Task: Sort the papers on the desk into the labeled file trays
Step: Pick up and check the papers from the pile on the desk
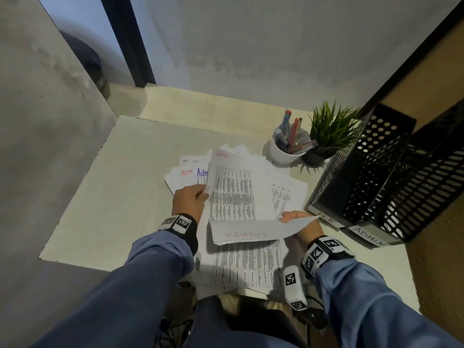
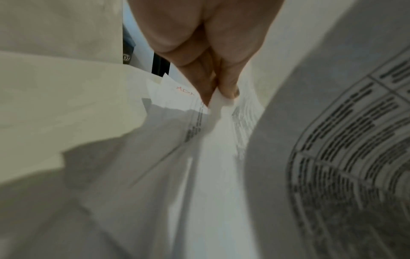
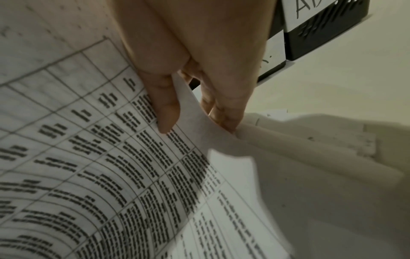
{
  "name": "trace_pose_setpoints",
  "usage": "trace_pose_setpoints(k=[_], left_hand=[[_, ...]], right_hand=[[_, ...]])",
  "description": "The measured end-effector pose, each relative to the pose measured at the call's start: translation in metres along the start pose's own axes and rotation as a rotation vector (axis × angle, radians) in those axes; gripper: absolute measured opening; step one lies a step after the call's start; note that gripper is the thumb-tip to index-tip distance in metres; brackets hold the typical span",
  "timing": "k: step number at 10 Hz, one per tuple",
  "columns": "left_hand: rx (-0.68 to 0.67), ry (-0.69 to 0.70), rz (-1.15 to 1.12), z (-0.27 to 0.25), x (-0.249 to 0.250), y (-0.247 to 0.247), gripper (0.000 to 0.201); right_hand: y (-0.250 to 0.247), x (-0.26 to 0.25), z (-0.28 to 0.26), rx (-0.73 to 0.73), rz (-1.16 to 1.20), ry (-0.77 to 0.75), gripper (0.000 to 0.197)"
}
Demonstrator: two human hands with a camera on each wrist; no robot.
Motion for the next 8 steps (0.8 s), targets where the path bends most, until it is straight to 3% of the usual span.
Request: trace_pose_setpoints(k=[2, 3, 4, 5, 6, 7, 8], left_hand=[[0.046, -0.023, -0.238, -0.011, -0.011, -0.002, 0.034], [-0.043, -0.078, -0.401, -0.015, -0.016, 0.009, 0.045], [-0.125, -0.216, -0.524, -0.013, -0.024, 0.024, 0.043], [-0.203, -0.302, -0.531, -0.018, -0.021, 0.031, 0.017], [-0.285, -0.267, -0.718, -0.028, -0.002, 0.031, 0.058], [-0.329, -0.183, -0.816, -0.034, 0.028, 0.024, 0.06], [-0.179, 0.002, -0.713, -0.035, 0.067, -0.002, 0.018]], right_hand=[[-0.006, 0.002, 0.004, 0.09, -0.111, -0.038, 0.054], [-0.005, -0.008, -0.004, 0.149, -0.094, -0.015, 0.043], [-0.006, -0.015, -0.012, 0.209, -0.23, 0.029, 0.041], [-0.015, -0.01, 0.003, 0.207, -0.354, 0.009, 0.028], [-0.004, -0.016, -0.004, 0.146, -0.266, 0.017, 0.025], [0.011, -0.044, -0.016, 0.09, -0.103, -0.069, 0.024], [0.02, -0.089, -0.031, 0.107, -0.095, -0.249, 0.008]])
Point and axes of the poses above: each hand's wrist, its own z-axis towards the middle knuckle, its own y-axis out of the palm, x = y × z, the point moved 7 cm from there along z, towards the middle knuckle, and after that the axes turned 4 degrees about z, right-handed, at the moved point
